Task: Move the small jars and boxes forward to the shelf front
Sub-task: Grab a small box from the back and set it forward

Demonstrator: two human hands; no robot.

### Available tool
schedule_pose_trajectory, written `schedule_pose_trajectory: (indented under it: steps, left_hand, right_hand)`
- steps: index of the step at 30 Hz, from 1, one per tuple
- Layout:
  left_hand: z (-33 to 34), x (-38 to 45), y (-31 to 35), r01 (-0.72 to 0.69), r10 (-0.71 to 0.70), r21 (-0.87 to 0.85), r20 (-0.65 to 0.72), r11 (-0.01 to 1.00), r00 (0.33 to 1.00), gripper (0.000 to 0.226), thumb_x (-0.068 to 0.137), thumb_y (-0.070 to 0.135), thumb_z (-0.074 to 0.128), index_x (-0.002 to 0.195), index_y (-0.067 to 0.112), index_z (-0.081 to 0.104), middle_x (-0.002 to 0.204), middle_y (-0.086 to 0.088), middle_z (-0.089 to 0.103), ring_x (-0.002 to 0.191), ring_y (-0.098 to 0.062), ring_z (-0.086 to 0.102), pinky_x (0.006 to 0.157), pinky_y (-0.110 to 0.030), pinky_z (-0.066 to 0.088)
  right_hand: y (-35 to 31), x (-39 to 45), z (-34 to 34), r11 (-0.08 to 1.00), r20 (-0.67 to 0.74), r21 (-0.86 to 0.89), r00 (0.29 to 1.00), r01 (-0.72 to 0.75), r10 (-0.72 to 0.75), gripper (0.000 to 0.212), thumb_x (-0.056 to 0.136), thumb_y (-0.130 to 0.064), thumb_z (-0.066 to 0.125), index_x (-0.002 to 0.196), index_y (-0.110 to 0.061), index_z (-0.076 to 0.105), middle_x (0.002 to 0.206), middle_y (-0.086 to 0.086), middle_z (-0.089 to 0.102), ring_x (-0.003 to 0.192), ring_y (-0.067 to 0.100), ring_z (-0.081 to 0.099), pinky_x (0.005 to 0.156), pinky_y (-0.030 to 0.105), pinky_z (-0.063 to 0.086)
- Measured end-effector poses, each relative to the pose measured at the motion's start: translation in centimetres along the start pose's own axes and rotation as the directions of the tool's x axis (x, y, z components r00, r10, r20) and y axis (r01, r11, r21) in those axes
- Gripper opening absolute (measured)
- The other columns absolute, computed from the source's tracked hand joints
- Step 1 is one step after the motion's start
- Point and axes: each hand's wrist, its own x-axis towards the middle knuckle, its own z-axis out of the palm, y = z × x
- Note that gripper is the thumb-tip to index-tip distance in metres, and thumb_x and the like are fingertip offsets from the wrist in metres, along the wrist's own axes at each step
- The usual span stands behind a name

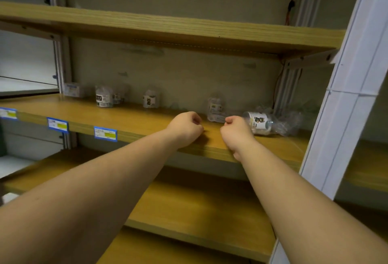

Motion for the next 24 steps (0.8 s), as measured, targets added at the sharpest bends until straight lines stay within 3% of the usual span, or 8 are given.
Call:
schedule_pose_trajectory:
  steps: [5, 9, 11, 13, 17, 19, 21, 24]
  left_hand:
    - [-0.6, 2.1, 0.5, 0.089, -0.09, 0.015, 0.107, 0.996, 0.99, 0.036, 0.097, 0.035, 0.056, 0.13, 0.02, 0.062, 0.123, -0.004, 0.065, 0.105, -0.02, 0.061, 0.091, -0.032, 0.049]
    - [-0.5, 5.1, 0.8, 0.07, -0.116, 0.186, 0.248, 0.98, 0.962, 0.054, 0.1, 0.051, 0.046, 0.143, 0.018, 0.048, 0.136, -0.006, 0.057, 0.114, -0.024, 0.059, 0.097, -0.036, 0.044]
    - [-0.2, 7.0, 0.5, 0.022, -0.09, 0.228, 0.29, 0.973, 0.953, 0.052, 0.101, 0.05, 0.046, 0.139, 0.015, 0.052, 0.132, -0.009, 0.06, 0.109, -0.026, 0.06, 0.092, -0.036, 0.045]
    - [0.1, 8.8, 0.2, -0.064, -0.007, 0.213, 0.316, 0.975, 0.949, 0.046, 0.103, 0.042, 0.046, 0.138, 0.013, 0.054, 0.136, -0.011, 0.058, 0.117, -0.03, 0.058, 0.096, -0.033, 0.042]
    - [1.4, 12.0, -1.2, -0.124, 0.105, 0.049, 0.291, 0.991, 0.951, 0.037, 0.106, 0.029, 0.043, 0.137, 0.013, 0.055, 0.139, -0.011, 0.056, 0.122, -0.03, 0.055, 0.1, -0.03, 0.041]
    - [2.3, 13.4, -2.4, -0.057, 0.069, -0.063, 0.21, 0.996, 0.975, 0.032, 0.105, 0.028, 0.044, 0.128, 0.014, 0.062, 0.129, -0.013, 0.063, 0.112, -0.033, 0.061, 0.092, -0.035, 0.048]
    - [3.0, 14.5, -3.5, 0.058, -0.016, -0.256, 0.164, 0.965, 0.986, 0.023, 0.1, 0.03, 0.051, 0.109, 0.016, 0.067, 0.111, -0.013, 0.07, 0.096, -0.032, 0.067, 0.082, -0.037, 0.056]
    - [2.9, 15.0, -4.2, 0.151, -0.091, -0.442, 0.154, 0.884, 0.984, 0.007, 0.094, 0.028, 0.064, 0.096, 0.022, 0.063, 0.098, -0.01, 0.071, 0.089, -0.03, 0.069, 0.084, -0.043, 0.06]
  right_hand:
    - [-1.7, 2.4, -0.4, 0.983, 0.09, -0.154, 0.989, -0.101, 0.116, 0.033, 0.095, -0.002, 0.044, 0.126, -0.003, 0.052, 0.09, 0.01, 0.052, 0.075, 0.021, 0.048, 0.052, 0.028, 0.032]
    - [-2.3, 4.7, 0.4, 0.965, 0.054, -0.229, 0.988, -0.129, 0.145, 0.013, 0.093, -0.002, 0.045, 0.102, -0.006, 0.055, 0.083, 0.012, 0.053, 0.068, 0.023, 0.047, 0.052, 0.026, 0.032]
    - [-2.2, 5.9, 1.3, 0.952, 0.028, -0.266, 0.986, -0.152, 0.165, 0.011, 0.092, -0.001, 0.045, 0.094, -0.007, 0.053, 0.083, 0.013, 0.053, 0.067, 0.024, 0.048, 0.051, 0.026, 0.035]
    - [-2.0, 7.4, 2.1, 0.942, -0.012, -0.296, 0.987, -0.156, 0.159, 0.012, 0.091, 0.001, 0.045, 0.094, -0.007, 0.054, 0.087, 0.016, 0.055, 0.067, 0.025, 0.049, 0.051, 0.026, 0.038]
    - [-0.8, 10.2, 3.3, 0.943, -0.034, -0.296, 0.988, -0.156, 0.153, 0.031, 0.096, -0.003, 0.044, 0.122, 0.005, 0.057, 0.118, 0.026, 0.06, 0.068, 0.024, 0.049, 0.066, 0.029, 0.043]
    - [0.3, 11.0, 3.7, 0.952, -0.127, -0.274, 0.986, -0.139, 0.108, 0.023, 0.096, -0.007, 0.046, 0.11, 0.001, 0.063, 0.105, 0.025, 0.064, 0.073, 0.031, 0.057, 0.062, 0.029, 0.043]
    - [1.3, 11.7, 3.8, 0.974, -0.202, -0.164, 0.972, -0.155, 0.12, 0.016, 0.099, -0.013, 0.049, 0.091, -0.009, 0.063, 0.082, 0.017, 0.062, 0.056, 0.026, 0.055, 0.049, 0.027, 0.037]
    - [1.9, 12.0, 3.9, 0.989, -0.202, 0.02, 0.968, -0.147, 0.148, 0.016, 0.099, -0.024, 0.055, 0.108, -0.014, 0.065, 0.087, 0.011, 0.068, 0.054, 0.016, 0.061, 0.055, 0.03, 0.043]
